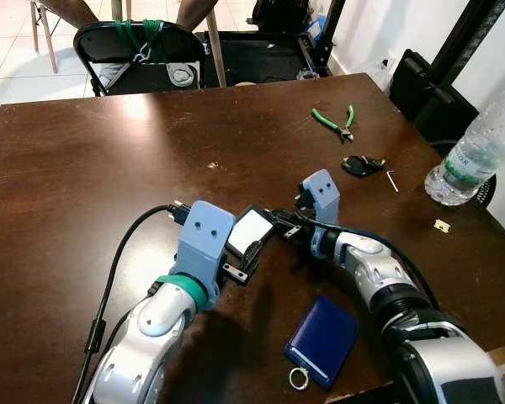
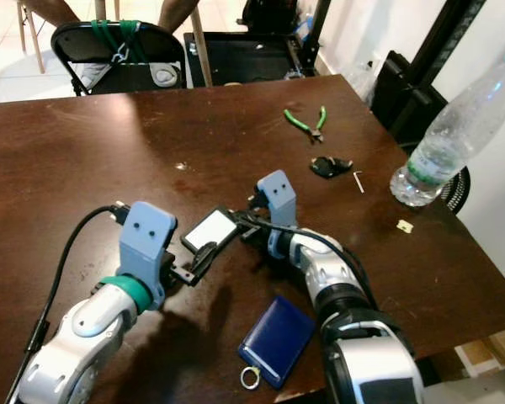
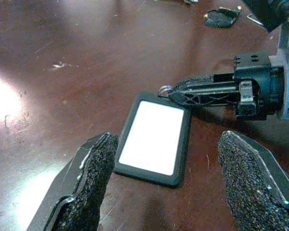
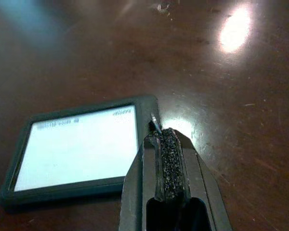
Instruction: Hang keys on a hook
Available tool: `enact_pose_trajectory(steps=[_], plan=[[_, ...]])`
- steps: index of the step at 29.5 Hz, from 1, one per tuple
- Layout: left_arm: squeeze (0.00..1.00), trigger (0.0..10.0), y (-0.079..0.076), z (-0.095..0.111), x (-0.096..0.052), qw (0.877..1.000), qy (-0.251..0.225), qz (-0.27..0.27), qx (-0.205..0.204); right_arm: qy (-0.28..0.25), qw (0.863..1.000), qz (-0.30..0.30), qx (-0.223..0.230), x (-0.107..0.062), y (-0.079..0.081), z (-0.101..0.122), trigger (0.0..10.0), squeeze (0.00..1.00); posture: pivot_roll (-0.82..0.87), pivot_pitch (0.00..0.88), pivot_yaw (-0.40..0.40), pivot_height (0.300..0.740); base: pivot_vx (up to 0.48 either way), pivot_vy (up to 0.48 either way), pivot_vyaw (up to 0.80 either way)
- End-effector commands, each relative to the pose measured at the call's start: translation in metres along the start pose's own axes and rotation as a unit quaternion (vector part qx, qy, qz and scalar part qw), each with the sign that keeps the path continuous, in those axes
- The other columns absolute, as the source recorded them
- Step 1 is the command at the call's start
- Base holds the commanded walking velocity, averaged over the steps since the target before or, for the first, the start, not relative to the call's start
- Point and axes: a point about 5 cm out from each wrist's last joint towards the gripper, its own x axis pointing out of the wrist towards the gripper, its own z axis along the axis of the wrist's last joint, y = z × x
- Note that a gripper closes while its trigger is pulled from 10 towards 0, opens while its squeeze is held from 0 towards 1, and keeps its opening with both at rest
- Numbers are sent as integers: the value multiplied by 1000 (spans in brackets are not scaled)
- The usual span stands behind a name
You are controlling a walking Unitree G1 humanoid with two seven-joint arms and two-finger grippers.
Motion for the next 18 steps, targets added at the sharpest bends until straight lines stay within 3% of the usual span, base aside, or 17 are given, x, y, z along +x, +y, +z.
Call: enact_pose_trajectory(steps=[1,3,5,6,7,9,10,12,18], plan=[[0,10000,-1,-7,-1,1000,17,-2,2,-16,1000,2,13,0,0,4,0,0,-79,157,24,740,0,0,0],[0,10000,0,-5,-1,1000,15,-2,2,-79,997,3,16,3,1,29,0,0,-83,160,27,740,0,0,0],[0,10000,0,-5,-1,1000,15,-2,2,-79,997,3,16,3,1,29,0,0,-83,160,27,740,0,0,0],[0,10000,0,-5,-1,1000,14,-1,2,-105,994,2,17,3,1,39,0,0,-83,160,27,740,0,0,0],[0,10000,0,1,1,1000,3,1,0,-154,988,-16,22,3,1,57,10000,0,-86,161,28,740,0,0,0],[0,10000,3,13,3,1000,-20,12,2,-223,973,-50,32,-2,0,79,10000,0,-88,160,30,740,0,0,0],[0,10000,3,13,3,1000,-20,12,2,-223,973,-50,32,-2,0,79,10000,0,-88,160,30,740,0,0,0],[0,10000,10,30,5,998,-52,32,22,-271,957,-96,36,-11,-3,92,10000,0,-91,152,34,740,0,0,0],[0,10000,21,45,6,994,-81,59,41,-299,943,-144,25,-20,-2,94,10000,0,-106,133,40,740,0,0,0]])
